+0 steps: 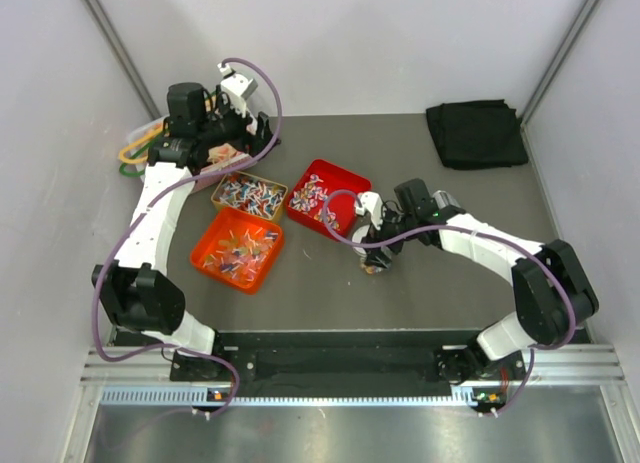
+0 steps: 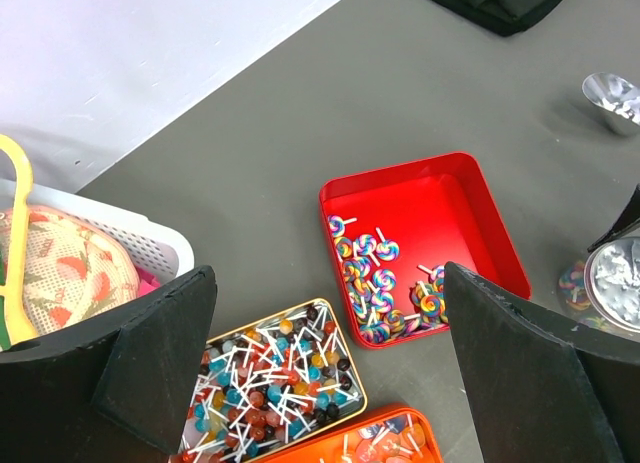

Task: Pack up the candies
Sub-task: Place the packing bottle at the center of the board.

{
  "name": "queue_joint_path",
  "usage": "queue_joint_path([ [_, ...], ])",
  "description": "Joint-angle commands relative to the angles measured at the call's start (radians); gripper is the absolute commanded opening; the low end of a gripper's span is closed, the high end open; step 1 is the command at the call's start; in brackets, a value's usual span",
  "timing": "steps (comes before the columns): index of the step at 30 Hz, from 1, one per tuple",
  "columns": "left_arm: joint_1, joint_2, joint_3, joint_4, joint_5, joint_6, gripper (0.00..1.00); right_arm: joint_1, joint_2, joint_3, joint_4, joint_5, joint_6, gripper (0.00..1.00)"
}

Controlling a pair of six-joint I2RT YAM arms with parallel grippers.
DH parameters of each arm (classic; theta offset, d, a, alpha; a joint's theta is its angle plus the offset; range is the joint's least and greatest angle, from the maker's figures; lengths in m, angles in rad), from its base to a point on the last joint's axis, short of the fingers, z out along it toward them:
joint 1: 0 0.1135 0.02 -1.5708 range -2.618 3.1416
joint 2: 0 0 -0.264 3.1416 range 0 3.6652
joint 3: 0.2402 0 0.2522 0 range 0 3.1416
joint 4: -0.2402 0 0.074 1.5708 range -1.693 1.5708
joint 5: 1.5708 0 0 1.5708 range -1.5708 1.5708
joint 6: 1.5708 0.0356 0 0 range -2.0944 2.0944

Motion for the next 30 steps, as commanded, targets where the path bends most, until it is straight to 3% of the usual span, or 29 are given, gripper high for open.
queue_joint_path([
  [1, 0.005, -0.049, 0.009, 0.045, 0.000, 0.007, 0.99, 0.015, -0.041, 0.020, -0.059, 0.002, -0.036, 0.64],
  [8, 0.005, -0.046, 0.009, 0.047, 0.009, 0.001, 0.99, 0.014, -0.070, 0.001, -0.093, 0.022, -0.033, 0.72],
  [20, 0.006, -0.045, 0.003, 0.053, 0.008, -0.004, 0.99, 0.015, -0.086, -0.008, -0.154, 0.051, -0.048, 0.99],
  [30, 0.006, -0.042, 0.015, 0.060, -0.026, -0.016, 0.99, 0.017, -0.124, 0.006, -0.171, 0.066, -0.045, 0.99],
])
